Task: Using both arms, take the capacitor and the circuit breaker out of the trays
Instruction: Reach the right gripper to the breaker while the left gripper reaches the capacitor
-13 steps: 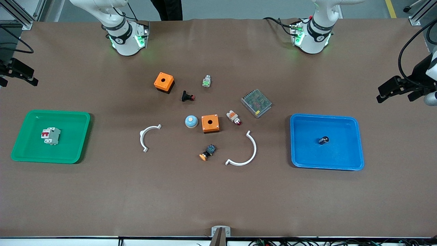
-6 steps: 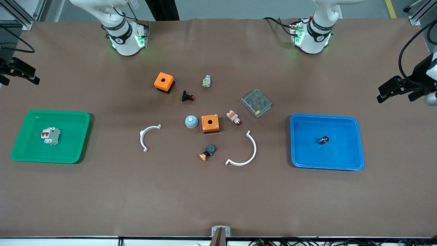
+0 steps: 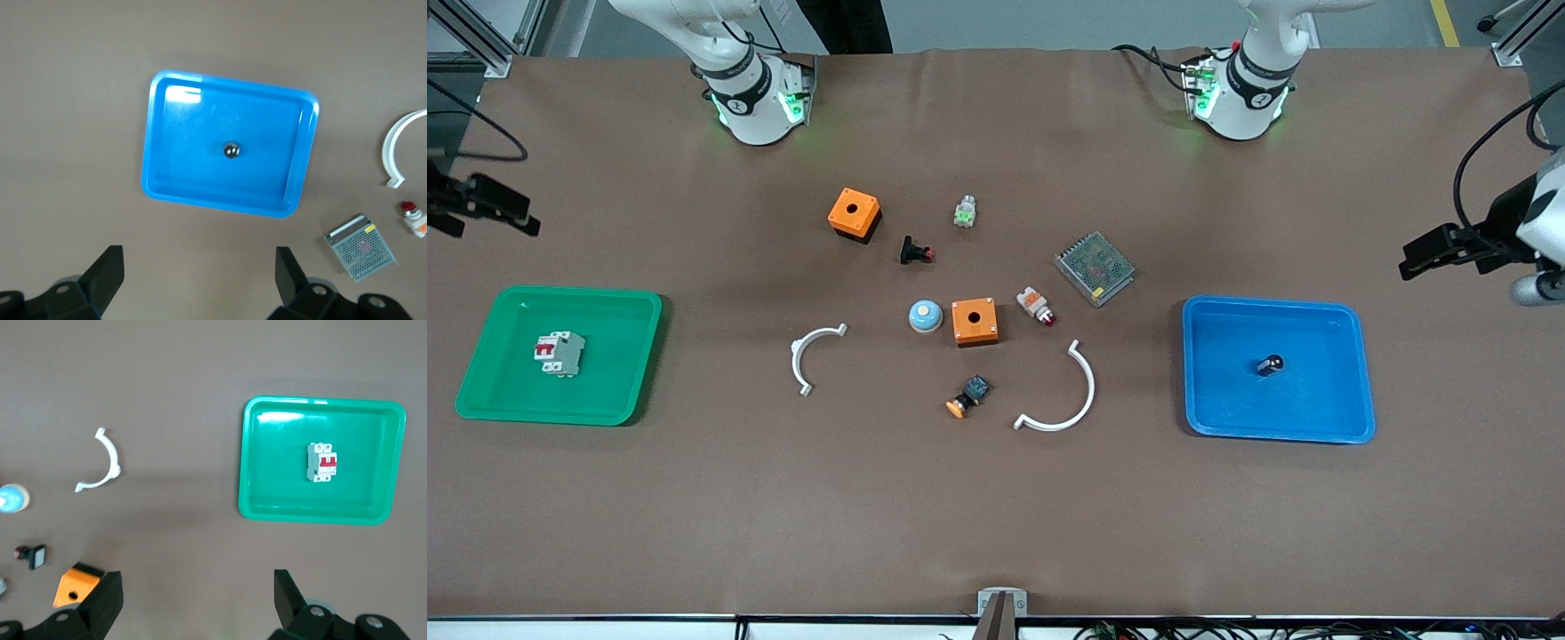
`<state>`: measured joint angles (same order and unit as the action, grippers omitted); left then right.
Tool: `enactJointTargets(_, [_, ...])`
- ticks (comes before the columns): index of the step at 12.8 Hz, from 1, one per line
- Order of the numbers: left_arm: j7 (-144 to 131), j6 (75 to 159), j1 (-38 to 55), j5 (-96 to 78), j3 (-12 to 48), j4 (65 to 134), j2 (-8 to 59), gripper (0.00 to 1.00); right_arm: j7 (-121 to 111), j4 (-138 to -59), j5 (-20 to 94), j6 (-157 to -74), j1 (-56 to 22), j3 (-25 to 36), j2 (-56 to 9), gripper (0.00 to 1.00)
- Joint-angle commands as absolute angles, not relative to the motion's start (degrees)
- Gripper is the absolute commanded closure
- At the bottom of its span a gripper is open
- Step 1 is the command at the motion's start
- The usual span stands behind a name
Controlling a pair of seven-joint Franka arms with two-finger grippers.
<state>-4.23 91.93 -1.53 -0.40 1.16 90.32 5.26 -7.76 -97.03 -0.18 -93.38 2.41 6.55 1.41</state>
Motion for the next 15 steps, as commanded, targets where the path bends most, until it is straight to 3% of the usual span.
enactJointTargets(1, [-3.25, 90.53, -3.25, -1.40, 1.23, 90.26, 7.81, 0.00, -8.35, -95.01, -0.79, -98.95, 6.32, 6.06, -7.44, 0.00])
enactJointTargets(4, [-3.34, 95.42, -2.81, -1.67, 1.32, 94.54, 10.37, 0.00, -13.24, -94.75, -0.35, -106.14, 13.42, 6.06, -14.12, 0.00])
enactJointTargets(9, [-3.34, 115.44, -1.50, -1.41, 2.46, 109.48, 10.72, 0.00, -28.28, -98.85, 4.04, -118.71, 20.74, 5.89, -22.41, 0.00])
enactJointTargets(13, [-3.51, 125.13, -0.27, -0.88, 2.55, 111.44, 17.39, 0.00, -35.58, -108.44, 4.22, -134.27, 23.11, 5.71, -24.86, 0.00])
enactJointTargets(15, [-3.52, 128.22, -0.26, -0.44, 2.55, 112.32, 19.85, 0.00, -36.38, -109.07, 4.31, -136.31, 23.12, 5.71, -26.62, 0.00])
